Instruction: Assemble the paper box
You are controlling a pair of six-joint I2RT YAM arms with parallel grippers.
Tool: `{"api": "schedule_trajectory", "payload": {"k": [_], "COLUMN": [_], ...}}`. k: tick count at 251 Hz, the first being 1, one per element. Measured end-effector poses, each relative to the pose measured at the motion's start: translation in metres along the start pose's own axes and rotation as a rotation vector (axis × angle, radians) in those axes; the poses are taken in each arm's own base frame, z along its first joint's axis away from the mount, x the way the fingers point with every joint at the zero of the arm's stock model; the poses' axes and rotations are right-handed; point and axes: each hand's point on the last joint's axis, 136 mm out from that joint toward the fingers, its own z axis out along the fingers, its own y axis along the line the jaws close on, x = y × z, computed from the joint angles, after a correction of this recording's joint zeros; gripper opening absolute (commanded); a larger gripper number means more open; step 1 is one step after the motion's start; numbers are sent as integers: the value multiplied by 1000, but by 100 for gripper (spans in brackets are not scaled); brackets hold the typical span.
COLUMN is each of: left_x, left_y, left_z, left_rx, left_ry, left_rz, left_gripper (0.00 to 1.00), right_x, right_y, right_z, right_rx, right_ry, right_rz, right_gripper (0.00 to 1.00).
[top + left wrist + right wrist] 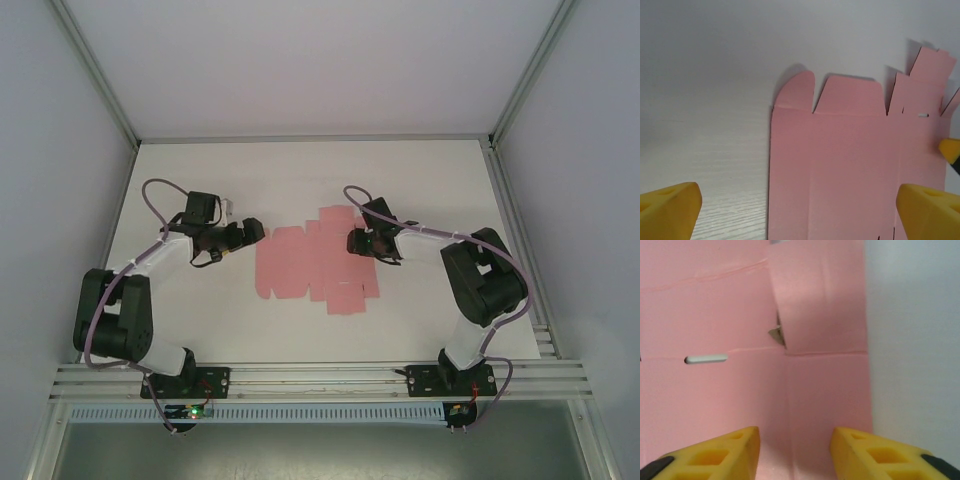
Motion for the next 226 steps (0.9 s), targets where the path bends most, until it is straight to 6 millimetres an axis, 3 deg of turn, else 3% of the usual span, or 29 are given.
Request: {"api": "schedule_trajectory", "payload": {"k": [65, 137, 226], "left_x": [26, 23, 35], "left_y": [5, 1, -43], "left_z": [29, 33, 31], "left_rx": [44, 93, 315], "left_ry": [119, 116, 155], "left_rz": [-53, -85, -9], "left_gripper": [98, 95, 93], "right_x": [-7, -10, -13], "right_y": [5, 8, 10], "right_z": [7, 9, 11], "right_rx": [-58, -80, -104], "right_ry": [-34, -59, -86], "right_rz": [36, 48, 49], "right_gripper": [44, 43, 43]}}
